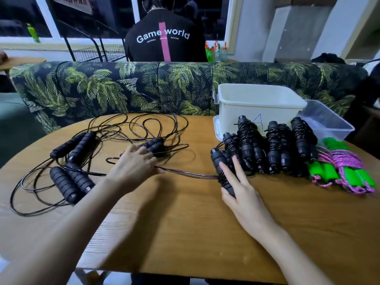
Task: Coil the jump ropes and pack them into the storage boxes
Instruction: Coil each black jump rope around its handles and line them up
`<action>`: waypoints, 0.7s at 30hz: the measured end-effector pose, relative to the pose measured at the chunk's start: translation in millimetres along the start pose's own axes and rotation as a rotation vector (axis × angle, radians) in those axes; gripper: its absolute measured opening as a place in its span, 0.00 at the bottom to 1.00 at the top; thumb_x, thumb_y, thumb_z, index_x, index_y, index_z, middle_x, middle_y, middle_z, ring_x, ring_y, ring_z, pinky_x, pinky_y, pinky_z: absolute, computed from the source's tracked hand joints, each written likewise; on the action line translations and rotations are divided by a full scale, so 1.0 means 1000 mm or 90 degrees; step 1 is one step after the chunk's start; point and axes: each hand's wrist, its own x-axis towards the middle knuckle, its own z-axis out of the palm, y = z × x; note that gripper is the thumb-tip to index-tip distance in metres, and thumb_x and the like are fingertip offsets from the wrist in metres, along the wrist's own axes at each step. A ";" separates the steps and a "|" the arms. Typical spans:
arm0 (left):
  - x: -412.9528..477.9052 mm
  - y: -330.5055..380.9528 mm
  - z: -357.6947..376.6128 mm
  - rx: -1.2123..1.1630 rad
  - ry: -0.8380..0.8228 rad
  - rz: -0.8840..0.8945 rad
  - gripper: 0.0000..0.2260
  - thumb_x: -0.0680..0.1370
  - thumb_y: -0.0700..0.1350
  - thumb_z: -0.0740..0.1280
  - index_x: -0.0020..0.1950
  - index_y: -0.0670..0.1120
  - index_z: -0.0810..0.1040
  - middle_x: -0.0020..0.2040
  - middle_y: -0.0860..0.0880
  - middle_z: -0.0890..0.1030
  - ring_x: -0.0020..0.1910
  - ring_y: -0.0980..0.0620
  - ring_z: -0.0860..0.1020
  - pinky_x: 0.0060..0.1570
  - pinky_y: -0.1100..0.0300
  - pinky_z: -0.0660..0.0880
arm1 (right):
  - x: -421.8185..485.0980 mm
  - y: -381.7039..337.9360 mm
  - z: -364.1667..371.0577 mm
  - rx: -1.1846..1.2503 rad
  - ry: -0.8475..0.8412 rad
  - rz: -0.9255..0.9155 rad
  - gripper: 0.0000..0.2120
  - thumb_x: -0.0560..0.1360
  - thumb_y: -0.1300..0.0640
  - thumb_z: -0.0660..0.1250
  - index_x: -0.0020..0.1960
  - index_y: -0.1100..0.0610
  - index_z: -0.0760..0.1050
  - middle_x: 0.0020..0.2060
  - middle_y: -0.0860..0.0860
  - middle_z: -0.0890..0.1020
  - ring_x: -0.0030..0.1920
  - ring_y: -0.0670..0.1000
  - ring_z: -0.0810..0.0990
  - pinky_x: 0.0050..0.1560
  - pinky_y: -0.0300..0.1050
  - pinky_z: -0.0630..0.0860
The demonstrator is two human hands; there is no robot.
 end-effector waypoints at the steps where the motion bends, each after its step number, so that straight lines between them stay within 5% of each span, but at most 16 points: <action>1: 0.003 0.010 -0.005 0.012 -0.004 -0.030 0.33 0.78 0.69 0.42 0.57 0.50 0.79 0.55 0.50 0.82 0.55 0.47 0.79 0.54 0.48 0.69 | 0.003 -0.001 0.003 0.029 0.008 0.009 0.31 0.82 0.56 0.61 0.77 0.36 0.49 0.78 0.36 0.37 0.57 0.46 0.75 0.59 0.46 0.73; 2: 0.007 0.022 -0.012 0.025 0.011 -0.046 0.31 0.76 0.68 0.49 0.64 0.49 0.76 0.59 0.49 0.81 0.58 0.46 0.78 0.59 0.47 0.67 | 0.006 -0.001 0.005 0.064 0.020 0.012 0.31 0.82 0.57 0.62 0.77 0.37 0.51 0.78 0.37 0.39 0.54 0.41 0.73 0.59 0.41 0.73; 5: 0.020 0.070 -0.031 -0.004 0.140 0.028 0.33 0.72 0.64 0.64 0.69 0.44 0.73 0.57 0.47 0.81 0.56 0.46 0.79 0.64 0.47 0.66 | 0.019 -0.004 0.013 0.150 0.056 -0.011 0.31 0.80 0.61 0.64 0.77 0.41 0.57 0.79 0.39 0.45 0.66 0.29 0.58 0.57 0.17 0.58; 9: 0.030 0.095 -0.023 -0.067 0.216 0.035 0.23 0.78 0.58 0.61 0.66 0.44 0.73 0.49 0.48 0.81 0.46 0.48 0.79 0.47 0.54 0.72 | 0.034 -0.007 0.014 0.211 0.105 -0.033 0.31 0.79 0.62 0.66 0.76 0.42 0.61 0.79 0.41 0.51 0.65 0.19 0.51 0.57 0.15 0.53; 13: 0.045 0.091 -0.014 -0.318 0.258 -0.075 0.20 0.81 0.57 0.57 0.53 0.44 0.82 0.39 0.50 0.81 0.37 0.49 0.80 0.37 0.56 0.71 | 0.043 -0.008 0.009 0.302 0.129 -0.058 0.30 0.79 0.63 0.66 0.74 0.40 0.62 0.78 0.41 0.56 0.73 0.28 0.53 0.65 0.21 0.52; 16: 0.057 0.093 -0.017 -0.575 0.245 -0.204 0.24 0.78 0.62 0.61 0.53 0.44 0.85 0.35 0.53 0.81 0.33 0.59 0.79 0.40 0.59 0.75 | 0.052 -0.012 0.006 0.369 0.157 -0.082 0.29 0.79 0.62 0.66 0.72 0.38 0.62 0.78 0.43 0.59 0.74 0.31 0.55 0.67 0.23 0.54; 18: 0.065 0.093 -0.017 -0.670 0.195 -0.268 0.27 0.74 0.61 0.64 0.62 0.43 0.81 0.39 0.51 0.84 0.40 0.63 0.80 0.45 0.69 0.75 | 0.060 -0.014 0.005 0.430 0.156 -0.084 0.28 0.77 0.56 0.66 0.71 0.35 0.63 0.77 0.45 0.62 0.76 0.37 0.57 0.74 0.34 0.56; 21: 0.076 0.090 -0.014 -0.808 0.124 -0.299 0.27 0.76 0.54 0.66 0.71 0.40 0.73 0.58 0.49 0.82 0.58 0.61 0.78 0.51 0.79 0.69 | 0.068 -0.010 0.007 0.517 0.127 -0.079 0.27 0.76 0.48 0.66 0.73 0.34 0.65 0.75 0.48 0.68 0.76 0.50 0.63 0.76 0.59 0.59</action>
